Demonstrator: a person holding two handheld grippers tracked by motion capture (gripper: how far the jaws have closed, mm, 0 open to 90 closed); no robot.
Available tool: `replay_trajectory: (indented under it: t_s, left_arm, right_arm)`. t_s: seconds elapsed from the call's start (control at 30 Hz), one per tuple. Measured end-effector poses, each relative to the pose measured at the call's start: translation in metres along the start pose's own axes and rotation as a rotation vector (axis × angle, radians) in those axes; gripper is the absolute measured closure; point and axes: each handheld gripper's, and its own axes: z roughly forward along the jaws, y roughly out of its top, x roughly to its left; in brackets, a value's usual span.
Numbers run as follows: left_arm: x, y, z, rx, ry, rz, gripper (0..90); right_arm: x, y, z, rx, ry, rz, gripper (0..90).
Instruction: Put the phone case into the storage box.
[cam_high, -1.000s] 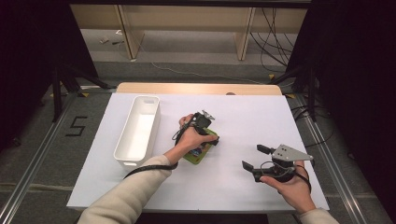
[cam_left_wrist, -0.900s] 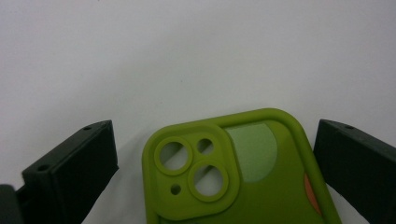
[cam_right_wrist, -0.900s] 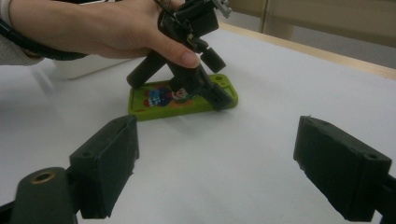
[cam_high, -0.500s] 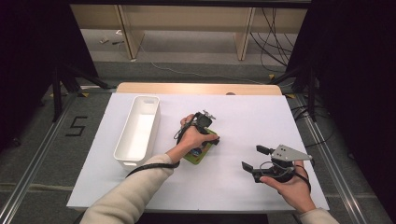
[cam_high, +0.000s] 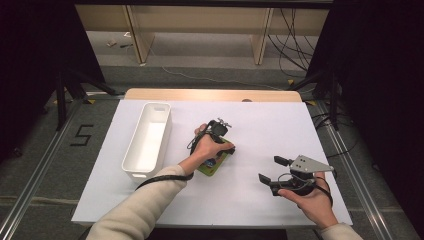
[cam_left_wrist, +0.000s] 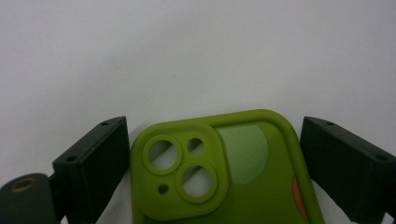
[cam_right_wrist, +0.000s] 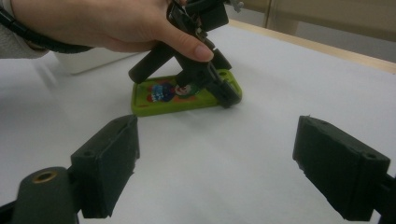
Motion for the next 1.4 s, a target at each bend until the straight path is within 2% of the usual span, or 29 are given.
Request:
replay_trajectory:
  t_s: [0.43,1.4]
  left_arm:
    - [0.0001,0.0003,-0.0013,-0.001,0.008,-0.013,14.6]
    - [0.0003,0.0002,-0.0022,-0.009,0.014,-0.019,16.4]
  right_arm:
    - [0.0001,-0.0004,0.0007,0.008,0.003,-0.001,15.9]
    - [-0.0001,-0.0013,0.0014,0.016,0.011,0.006,16.0]
